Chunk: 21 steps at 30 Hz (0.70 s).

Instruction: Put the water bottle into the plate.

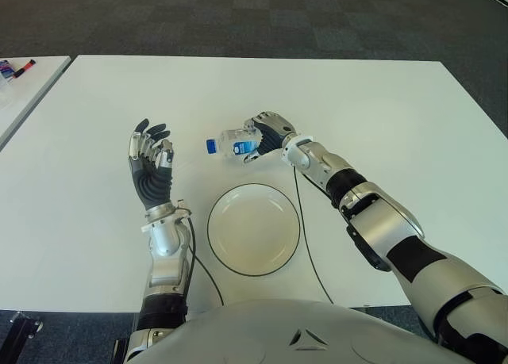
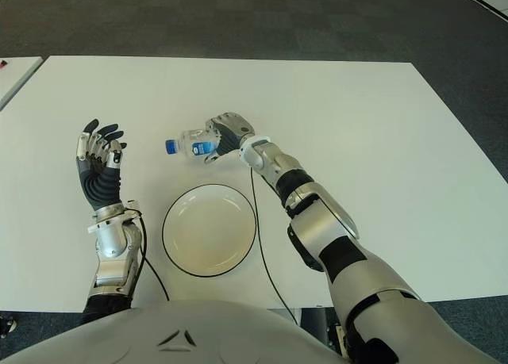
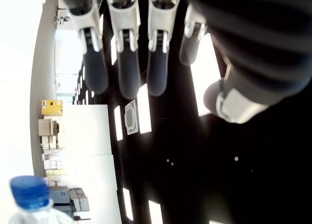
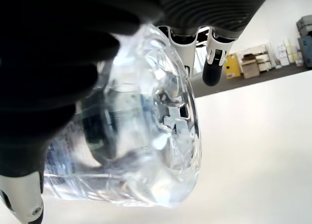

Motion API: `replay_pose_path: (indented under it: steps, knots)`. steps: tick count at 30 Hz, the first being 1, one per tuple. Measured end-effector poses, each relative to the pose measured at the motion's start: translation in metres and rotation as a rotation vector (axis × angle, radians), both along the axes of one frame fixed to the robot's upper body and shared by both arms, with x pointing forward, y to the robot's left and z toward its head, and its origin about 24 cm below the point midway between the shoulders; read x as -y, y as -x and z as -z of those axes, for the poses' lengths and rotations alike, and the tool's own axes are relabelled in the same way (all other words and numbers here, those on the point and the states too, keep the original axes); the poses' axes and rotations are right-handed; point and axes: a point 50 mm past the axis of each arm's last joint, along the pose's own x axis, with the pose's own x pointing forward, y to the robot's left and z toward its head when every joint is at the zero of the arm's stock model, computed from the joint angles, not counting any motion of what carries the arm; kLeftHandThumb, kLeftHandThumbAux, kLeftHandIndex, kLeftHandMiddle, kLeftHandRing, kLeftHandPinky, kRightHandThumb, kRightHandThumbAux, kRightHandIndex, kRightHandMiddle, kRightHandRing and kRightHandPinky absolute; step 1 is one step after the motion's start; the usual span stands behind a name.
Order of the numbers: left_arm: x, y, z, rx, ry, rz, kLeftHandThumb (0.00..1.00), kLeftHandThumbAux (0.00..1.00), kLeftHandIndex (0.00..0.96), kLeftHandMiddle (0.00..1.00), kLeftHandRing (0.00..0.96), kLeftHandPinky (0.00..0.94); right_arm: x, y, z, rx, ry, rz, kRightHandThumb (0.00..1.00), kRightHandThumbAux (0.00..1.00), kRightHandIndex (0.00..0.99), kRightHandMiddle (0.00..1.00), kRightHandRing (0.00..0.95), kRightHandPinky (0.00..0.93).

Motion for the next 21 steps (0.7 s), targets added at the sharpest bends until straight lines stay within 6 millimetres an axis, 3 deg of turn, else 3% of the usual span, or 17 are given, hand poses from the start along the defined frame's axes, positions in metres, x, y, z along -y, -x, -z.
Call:
replay_pose_path:
  steps: [9, 19, 21]
  knots:
    - [-0.003, 0.001, 0.003, -0.002, -0.002, -0.014, 0.524, 0.581, 0.18, 0.302, 0.329, 0.366, 0.001, -0.01, -0.034, 0.047, -0.13, -0.017, 0.958, 0.653, 0.407, 0.529, 0.496, 0.309]
    - [-0.003, -0.001, 0.006, -0.006, 0.003, 0.003, 0.527, 0.568, 0.182, 0.303, 0.331, 0.372, 0.002, -0.007, -0.047, 0.072, -0.219, -0.066, 0.959, 0.652, 0.407, 0.529, 0.498, 0.245]
    - [-0.003, -0.002, 0.006, 0.0, 0.007, 0.005, 0.525, 0.571, 0.184, 0.305, 0.333, 0.373, 0.002, -0.006, -0.047, 0.069, -0.224, -0.072, 0.959, 0.652, 0.407, 0.529, 0.498, 0.282]
